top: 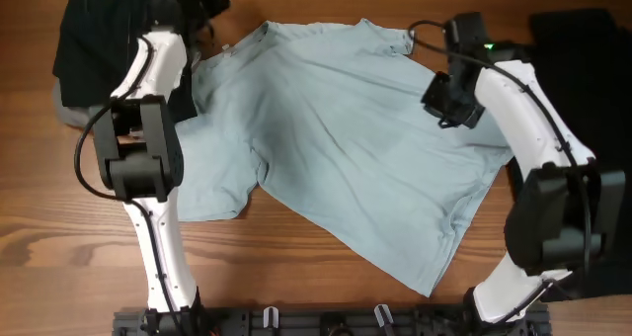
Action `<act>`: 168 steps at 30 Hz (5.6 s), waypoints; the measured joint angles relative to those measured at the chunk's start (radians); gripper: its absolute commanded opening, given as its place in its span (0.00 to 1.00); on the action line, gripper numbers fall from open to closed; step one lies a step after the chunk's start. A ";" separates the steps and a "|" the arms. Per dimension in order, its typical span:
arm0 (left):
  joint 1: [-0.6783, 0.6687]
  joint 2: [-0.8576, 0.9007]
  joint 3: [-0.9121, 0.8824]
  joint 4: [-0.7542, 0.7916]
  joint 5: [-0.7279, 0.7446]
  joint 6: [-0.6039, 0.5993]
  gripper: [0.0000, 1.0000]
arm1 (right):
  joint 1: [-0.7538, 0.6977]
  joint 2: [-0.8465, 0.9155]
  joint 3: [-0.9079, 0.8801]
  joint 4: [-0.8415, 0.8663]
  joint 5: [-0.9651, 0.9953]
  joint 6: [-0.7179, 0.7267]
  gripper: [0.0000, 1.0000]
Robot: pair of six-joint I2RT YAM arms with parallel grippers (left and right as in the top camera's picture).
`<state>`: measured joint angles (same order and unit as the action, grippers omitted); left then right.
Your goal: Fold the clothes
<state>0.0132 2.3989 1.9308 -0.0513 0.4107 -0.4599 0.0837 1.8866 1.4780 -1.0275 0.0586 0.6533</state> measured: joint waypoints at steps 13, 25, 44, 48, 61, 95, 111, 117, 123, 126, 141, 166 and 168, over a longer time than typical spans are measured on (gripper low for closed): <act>-0.026 -0.164 0.027 -0.263 0.212 0.082 0.51 | -0.260 0.231 0.002 0.195 -0.119 -0.094 0.04; -0.171 -0.377 0.029 -0.784 -0.041 0.351 0.84 | -0.251 0.375 0.018 0.924 -0.268 -0.027 0.04; -0.169 -0.381 0.031 -0.951 -0.182 0.396 0.80 | -0.231 -0.013 0.099 0.016 -0.410 -0.266 0.04; -0.170 -0.381 0.031 -0.943 -0.182 0.396 0.80 | -0.232 0.071 -0.057 0.181 -0.360 -0.232 0.04; -0.170 -0.381 0.031 -0.940 -0.182 0.396 0.85 | -0.220 0.255 -0.128 0.708 -0.439 0.109 0.04; -0.170 -0.381 0.031 -0.962 -0.190 0.415 1.00 | -0.212 0.008 -0.304 0.057 -0.296 -0.142 0.04; -0.169 -0.381 0.031 -0.964 -0.231 0.415 1.00 | -0.275 -0.068 -0.482 0.072 -0.158 0.049 0.43; -0.169 -0.381 0.031 -1.138 -0.243 0.415 0.93 | -0.301 -0.067 -0.444 0.114 -0.164 -0.142 0.50; -0.169 -0.382 -0.023 -1.267 -0.274 0.387 0.59 | -0.301 -0.116 -0.353 0.190 -0.277 -0.245 0.57; -0.169 -0.383 -0.145 -1.266 -0.277 0.319 0.62 | -0.301 -0.154 -0.340 0.184 -0.322 -0.263 0.68; -0.169 -0.383 -0.474 -1.126 -0.272 0.169 0.68 | -0.301 -0.159 -0.357 0.025 -0.138 -0.196 0.17; -0.060 -0.384 -0.547 -1.071 -0.291 0.061 0.05 | -0.303 -0.137 -0.439 -0.055 0.105 -0.018 0.04; -0.060 -0.384 -0.622 -1.013 -0.305 0.009 0.04 | -0.303 -0.139 -0.426 -0.058 0.106 -0.030 0.04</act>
<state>-0.0471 2.0151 1.3087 -1.0641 0.1055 -0.4511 -0.2195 1.7473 1.0523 -1.0855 0.1642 0.6231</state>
